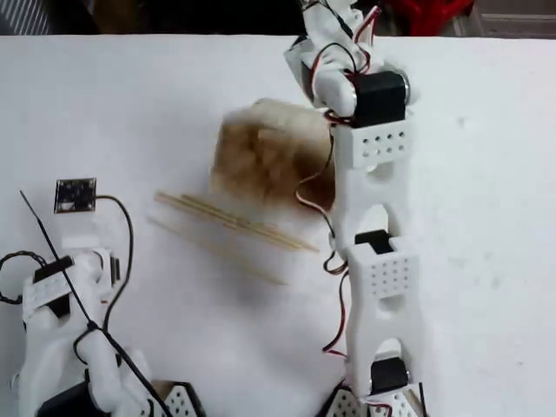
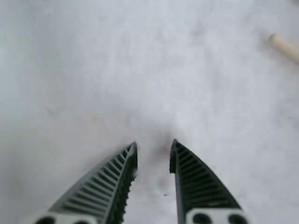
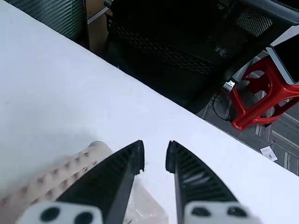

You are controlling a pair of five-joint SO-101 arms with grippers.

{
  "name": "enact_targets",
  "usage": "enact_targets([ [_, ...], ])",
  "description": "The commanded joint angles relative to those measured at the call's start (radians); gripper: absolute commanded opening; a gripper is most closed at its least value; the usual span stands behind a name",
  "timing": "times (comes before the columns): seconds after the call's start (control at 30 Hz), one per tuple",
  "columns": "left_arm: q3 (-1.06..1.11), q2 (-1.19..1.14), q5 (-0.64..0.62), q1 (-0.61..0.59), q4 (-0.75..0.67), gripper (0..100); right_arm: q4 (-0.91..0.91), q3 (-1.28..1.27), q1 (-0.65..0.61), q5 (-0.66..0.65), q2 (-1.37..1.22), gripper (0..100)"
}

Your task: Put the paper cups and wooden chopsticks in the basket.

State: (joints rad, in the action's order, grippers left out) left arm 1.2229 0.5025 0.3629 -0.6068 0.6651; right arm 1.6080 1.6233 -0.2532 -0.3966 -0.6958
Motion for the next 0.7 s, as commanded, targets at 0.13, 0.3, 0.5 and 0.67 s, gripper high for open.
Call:
enact_targets([
  [0.13,0.0,0.007,-0.012,-0.007,-0.017,13,0.114,-0.035,0.039,-0.006,0.001,9.1],
  [0.3,0.0,0.007,-0.014,-0.007,-0.017,13,0.116,-0.14,0.15,0.044,-0.001,8.7],
  [0.5,0.0,0.007,-0.012,-0.007,-0.017,13,0.117,-0.509,0.183,-0.069,0.136,8.8],
  [0.67,0.0,0.007,-0.009,-0.005,-0.017,13,0.111,-1.043,0.134,-0.239,0.504,8.7],
])
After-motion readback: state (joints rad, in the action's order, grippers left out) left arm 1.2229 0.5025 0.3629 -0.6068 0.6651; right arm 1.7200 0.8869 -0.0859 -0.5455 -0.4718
